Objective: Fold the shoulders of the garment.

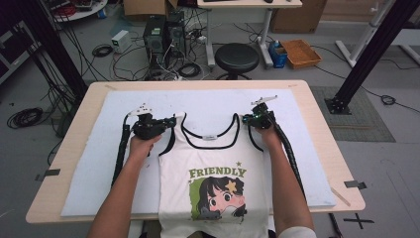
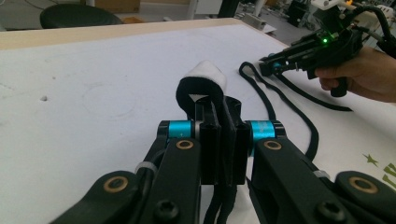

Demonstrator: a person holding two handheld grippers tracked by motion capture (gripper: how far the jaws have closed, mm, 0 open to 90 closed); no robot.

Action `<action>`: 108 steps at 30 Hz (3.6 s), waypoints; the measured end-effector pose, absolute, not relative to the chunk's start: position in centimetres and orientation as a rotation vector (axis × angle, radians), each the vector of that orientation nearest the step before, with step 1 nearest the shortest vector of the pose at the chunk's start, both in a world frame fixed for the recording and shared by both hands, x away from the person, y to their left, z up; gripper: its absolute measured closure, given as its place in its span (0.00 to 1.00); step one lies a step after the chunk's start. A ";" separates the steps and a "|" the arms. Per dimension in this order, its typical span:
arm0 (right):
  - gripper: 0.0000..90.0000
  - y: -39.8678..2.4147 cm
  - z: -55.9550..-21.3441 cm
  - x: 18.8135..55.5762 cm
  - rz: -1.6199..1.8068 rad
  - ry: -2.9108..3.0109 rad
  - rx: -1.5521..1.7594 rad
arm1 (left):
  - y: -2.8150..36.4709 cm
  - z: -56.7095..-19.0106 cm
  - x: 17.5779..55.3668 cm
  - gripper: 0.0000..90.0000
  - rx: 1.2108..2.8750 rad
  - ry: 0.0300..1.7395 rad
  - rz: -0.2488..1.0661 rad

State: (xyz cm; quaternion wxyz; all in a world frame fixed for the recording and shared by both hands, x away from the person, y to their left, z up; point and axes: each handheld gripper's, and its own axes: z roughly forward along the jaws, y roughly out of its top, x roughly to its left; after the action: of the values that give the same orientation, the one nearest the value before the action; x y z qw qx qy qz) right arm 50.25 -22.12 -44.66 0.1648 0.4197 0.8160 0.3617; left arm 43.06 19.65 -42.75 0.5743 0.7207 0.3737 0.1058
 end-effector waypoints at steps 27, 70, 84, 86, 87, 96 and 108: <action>0.95 -24.7 -41.5 37.9 1.382 2.309 0.846 | 22.4 -43.3 34.3 0.95 1.704 0.638 0.236; 0.98 -25.6 -41.8 27.9 1.484 2.567 0.482 | 21.9 -43.5 30.2 0.43 1.753 0.700 0.165; 0.96 -23.5 -44.4 28.2 1.126 2.664 0.525 | 19.3 -44.6 30.0 0.61 2.019 0.692 0.087; 0.97 -23.7 -44.4 28.2 1.130 2.662 0.528 | 19.0 -44.9 30.0 0.64 2.060 0.701 0.081; 0.99 -23.8 -44.5 28.2 1.135 2.664 0.527 | 18.9 -45.0 30.0 0.69 2.085 0.705 0.081; 0.64 -25.8 -43.9 28.3 1.296 2.642 0.647 | 19.7 -44.1 29.9 0.66 1.984 0.690 0.042; 0.23 -29.3 -40.9 32.9 1.449 2.189 0.914 | 23.1 -41.4 32.3 0.25 1.525 0.748 0.290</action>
State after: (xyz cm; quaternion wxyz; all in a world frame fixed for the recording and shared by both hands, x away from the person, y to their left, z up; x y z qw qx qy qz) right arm 32.89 -29.34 -40.93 0.1799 0.3235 0.7746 0.5128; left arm 32.26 23.07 -41.35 0.6512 0.6716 0.3295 0.1277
